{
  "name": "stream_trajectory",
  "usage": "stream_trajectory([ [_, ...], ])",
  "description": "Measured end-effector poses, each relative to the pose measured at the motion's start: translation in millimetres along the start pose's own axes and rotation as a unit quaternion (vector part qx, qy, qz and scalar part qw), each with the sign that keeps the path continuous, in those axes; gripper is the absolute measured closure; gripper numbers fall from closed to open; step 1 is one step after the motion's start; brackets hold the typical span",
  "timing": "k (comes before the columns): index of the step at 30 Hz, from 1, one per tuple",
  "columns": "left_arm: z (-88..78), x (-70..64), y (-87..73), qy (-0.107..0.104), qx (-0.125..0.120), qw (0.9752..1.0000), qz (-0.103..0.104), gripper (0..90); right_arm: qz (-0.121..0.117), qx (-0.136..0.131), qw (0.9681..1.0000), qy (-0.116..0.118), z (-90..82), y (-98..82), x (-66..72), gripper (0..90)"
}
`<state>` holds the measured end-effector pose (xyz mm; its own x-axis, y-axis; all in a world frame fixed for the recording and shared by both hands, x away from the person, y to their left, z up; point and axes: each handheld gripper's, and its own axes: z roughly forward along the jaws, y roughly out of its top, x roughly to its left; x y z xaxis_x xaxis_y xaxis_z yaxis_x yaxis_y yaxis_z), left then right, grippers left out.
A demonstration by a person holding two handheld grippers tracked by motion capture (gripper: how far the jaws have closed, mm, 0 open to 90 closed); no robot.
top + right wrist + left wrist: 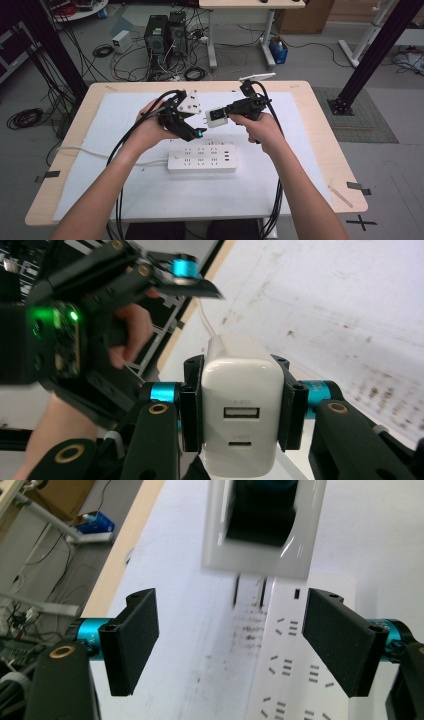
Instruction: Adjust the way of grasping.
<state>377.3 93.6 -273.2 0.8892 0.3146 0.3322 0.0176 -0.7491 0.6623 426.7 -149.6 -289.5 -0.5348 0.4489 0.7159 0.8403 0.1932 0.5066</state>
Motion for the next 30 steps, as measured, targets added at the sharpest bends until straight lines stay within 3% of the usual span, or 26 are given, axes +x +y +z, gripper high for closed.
stream_trajectory([
  [3, -6.5, 6.3, -4.8, 0.002, 0.025, 0.9996, -0.017, 22.9, -0.008, 0.002, 0.9997, -0.024, -3.7, -0.2, 1.1, 62.4],
  [5, -12.0, 13.3, -9.6, -0.008, 0.041, 0.9982, -0.044, 22.9, -0.012, 0.004, 0.9991, -0.039, -5.5, -0.5, 2.2, 62.4],
  [8, -21.3, 21.0, -15.0, 0.0, 0.057, 0.996, -0.069, 22.9, -0.022, 0.005, 0.9976, -0.065, -10.3, 0.0, 5.6, 62.4],
  [10, -28.0, 25.9, -18.1, 0.003, 0.071, 0.9937, -0.086, 22.9, -0.034, 0.006, 0.9952, -0.091, -14.5, 1.2, 8.8, 62.4],
  [13, -39.2, 31.8, -22.0, 0.014, 0.087, 0.9903, -0.107, 22.9, -0.055, 0.014, 0.9889, -0.138, -20.9, 2.4, 15.2, 62.4],
  [16, -50.1, 37.2, -26.3, 0.023, 0.104, 0.9865, -0.124, 22.9, -0.063, 0.011, 0.9861, -0.153, -31.0, 3.5, 18.5, 62.3],
  [18, -56.2, 40.0, -29.5, 0.029, 0.111, 0.9844, -0.133, 22.9, -0.068, 0.012, 0.982, -0.176, -37.6, 4.0, 20.5, 62.3],
  [22, -65.0, 43.9, -35.0, 0.029, 0.127, 0.9801, -0.149, 22.9, -0.081, 0.018, 0.971, -0.224, -49.3, 3.7, 22.6, 62.4],
  [23, -65.9, 44.2, -35.8, 0.029, 0.13, 0.9794, -0.151, 22.9, -0.087, 0.021, 0.9658, -0.243, -52.3, 3.5, 23.0, 62.3],
  [27, -71.4, 45.9, -39.7, 0.023, 0.141, 0.9766, -0.161, 23.0, -0.1, 0.033, 0.9522, -0.287, -61.3, 2.4, 23.5, 62.3],
  [30, -73.9, 48.1, -43.2, 0.025, 0.143, 0.9743, -0.172, 22.9, -0.111, 0.044, 0.9377, -0.326, -68.1, 1.4, 24.2, 62.3],
])
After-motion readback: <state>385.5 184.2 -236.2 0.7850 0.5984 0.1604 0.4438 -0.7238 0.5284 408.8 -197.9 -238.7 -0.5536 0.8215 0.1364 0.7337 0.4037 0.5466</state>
